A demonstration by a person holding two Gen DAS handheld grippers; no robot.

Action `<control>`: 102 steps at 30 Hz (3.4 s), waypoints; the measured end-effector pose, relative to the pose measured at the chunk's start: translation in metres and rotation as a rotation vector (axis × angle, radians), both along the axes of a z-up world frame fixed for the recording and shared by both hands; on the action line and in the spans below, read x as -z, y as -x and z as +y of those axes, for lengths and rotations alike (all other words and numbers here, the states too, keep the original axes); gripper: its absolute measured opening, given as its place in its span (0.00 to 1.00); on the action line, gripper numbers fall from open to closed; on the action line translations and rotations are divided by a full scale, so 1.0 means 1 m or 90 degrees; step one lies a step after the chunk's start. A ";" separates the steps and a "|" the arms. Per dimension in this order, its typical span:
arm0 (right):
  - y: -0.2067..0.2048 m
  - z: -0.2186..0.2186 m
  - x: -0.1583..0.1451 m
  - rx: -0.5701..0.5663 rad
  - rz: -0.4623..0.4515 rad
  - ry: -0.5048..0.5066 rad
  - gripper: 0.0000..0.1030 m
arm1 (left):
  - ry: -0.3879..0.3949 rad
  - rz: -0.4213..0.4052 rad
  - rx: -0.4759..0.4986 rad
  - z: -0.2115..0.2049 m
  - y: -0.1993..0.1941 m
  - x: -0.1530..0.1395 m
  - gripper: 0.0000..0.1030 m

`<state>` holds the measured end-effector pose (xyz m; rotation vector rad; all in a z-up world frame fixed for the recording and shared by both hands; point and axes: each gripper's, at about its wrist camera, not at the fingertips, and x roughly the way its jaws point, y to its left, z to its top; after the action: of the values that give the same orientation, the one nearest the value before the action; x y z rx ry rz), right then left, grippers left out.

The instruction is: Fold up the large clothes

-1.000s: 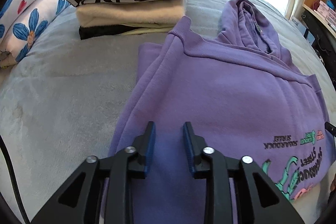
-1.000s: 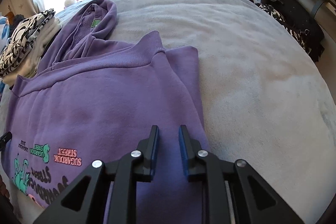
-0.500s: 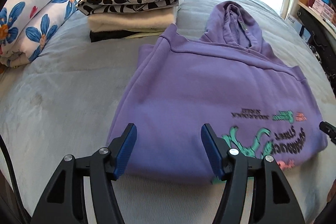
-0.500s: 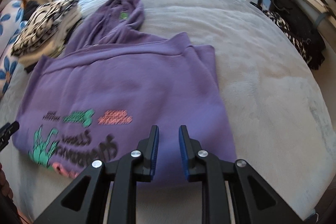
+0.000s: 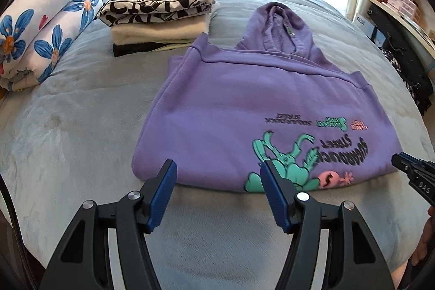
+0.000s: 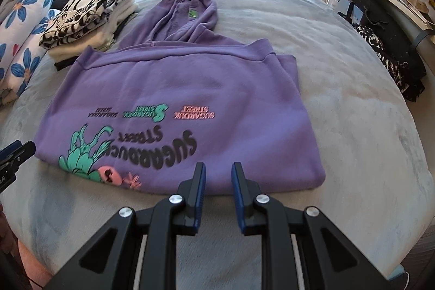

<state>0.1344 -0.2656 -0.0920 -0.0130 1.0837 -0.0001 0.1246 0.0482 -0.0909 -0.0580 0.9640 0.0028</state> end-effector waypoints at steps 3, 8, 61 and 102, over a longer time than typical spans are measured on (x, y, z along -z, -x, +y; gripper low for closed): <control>0.005 0.005 0.001 -0.008 0.006 0.003 0.19 | -0.004 -0.001 0.009 -0.005 0.006 -0.003 0.61; 0.008 0.011 -0.001 -0.018 0.010 0.004 0.19 | -0.004 -0.002 0.022 -0.010 0.008 -0.009 0.62; -0.419 -0.032 0.016 0.030 0.045 -0.164 0.19 | -0.099 0.048 0.127 -0.085 -0.455 0.020 0.56; -0.167 0.006 -0.099 -0.168 -0.071 -0.135 0.15 | 0.033 0.024 0.199 0.006 -0.176 -0.068 0.05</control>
<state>0.3012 -0.2594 0.0070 0.0344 0.9589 0.3483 0.3007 0.0544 -0.0231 0.0462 1.0033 -0.3097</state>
